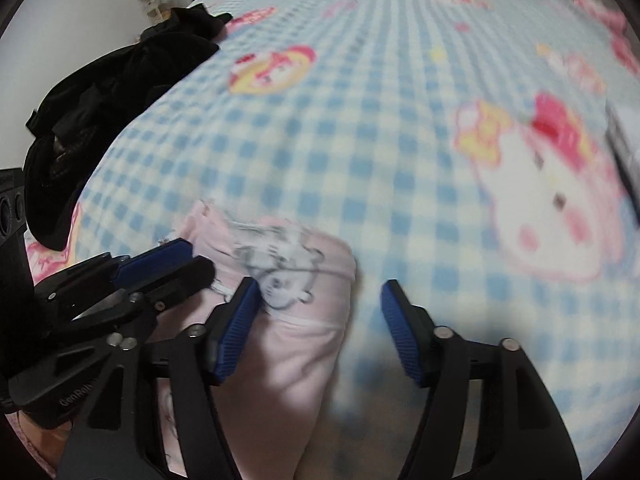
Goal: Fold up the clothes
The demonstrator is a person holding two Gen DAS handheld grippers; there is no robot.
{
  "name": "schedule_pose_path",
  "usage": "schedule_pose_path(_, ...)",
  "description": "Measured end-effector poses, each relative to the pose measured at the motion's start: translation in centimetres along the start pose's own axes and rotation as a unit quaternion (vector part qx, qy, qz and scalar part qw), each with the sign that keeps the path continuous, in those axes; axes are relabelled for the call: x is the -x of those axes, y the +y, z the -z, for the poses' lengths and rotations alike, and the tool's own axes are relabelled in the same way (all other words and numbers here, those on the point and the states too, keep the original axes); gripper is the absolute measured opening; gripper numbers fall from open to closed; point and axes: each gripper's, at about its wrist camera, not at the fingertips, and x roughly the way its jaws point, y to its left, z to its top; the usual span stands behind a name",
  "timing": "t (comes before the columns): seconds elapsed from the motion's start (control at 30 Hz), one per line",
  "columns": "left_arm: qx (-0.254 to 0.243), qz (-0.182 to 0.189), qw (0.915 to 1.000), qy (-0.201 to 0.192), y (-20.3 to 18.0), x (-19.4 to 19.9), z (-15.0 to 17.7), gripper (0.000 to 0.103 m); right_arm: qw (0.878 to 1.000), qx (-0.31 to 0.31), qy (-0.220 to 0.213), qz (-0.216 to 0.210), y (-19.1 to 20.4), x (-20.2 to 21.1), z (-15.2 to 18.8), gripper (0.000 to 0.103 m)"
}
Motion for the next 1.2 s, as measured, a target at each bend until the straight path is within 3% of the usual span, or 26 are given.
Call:
schedule_pose_path(0.13, 0.031, -0.029, 0.9991, -0.003, 1.5, 0.4, 0.4, 0.032, 1.000, -0.013, -0.012, -0.004, -0.7, 0.5, 0.7, 0.069)
schedule_pose_path(0.23, 0.056, 0.016, 0.9980, -0.024, 2.7, 2.0, 0.6, 0.032, 0.999, -0.020, -0.033, 0.001, -1.0, 2.3, 1.1, 0.069)
schedule_pose_path(0.37, 0.007, 0.005, 0.9980, -0.063, 0.8, 4.3, 1.4, 0.040, 0.997, -0.014, -0.072, 0.002, -0.1, 5.7, 2.3, 0.065)
schedule_pose_path(0.5, -0.020, -0.010, 0.9989, -0.042, -0.7, 3.8, 2.6, 0.050, 0.996, 0.002, -0.084, 0.006, 1.1, 7.2, 4.2, 0.065)
schedule_pose_path(0.67, -0.053, -0.029, 0.9981, -0.016, -2.6, 3.2, 4.1, 0.051, 0.998, 0.003, -0.050, 0.028, 1.3, 5.5, 6.5, 0.063)
schedule_pose_path(0.77, -0.072, -0.040, 0.9966, 0.000, -3.7, 2.9, 5.0, 0.052, 0.999, -0.010, -0.042, 0.014, 0.2, 5.3, 7.7, 0.063)
schedule_pose_path(1.07, -0.025, -0.046, 0.9985, -0.014, -1.9, 5.8, 6.9, 0.056, 0.998, 0.018, -0.035, 0.056, -1.3, 7.2, 10.8, 0.063)
schedule_pose_path(1.2, 0.019, 0.000, 0.9994, -0.029, -2.0, 7.3, 8.1, 0.056, 0.998, 0.005, -0.047, 0.034, -2.0, 8.4, 12.1, 0.063)
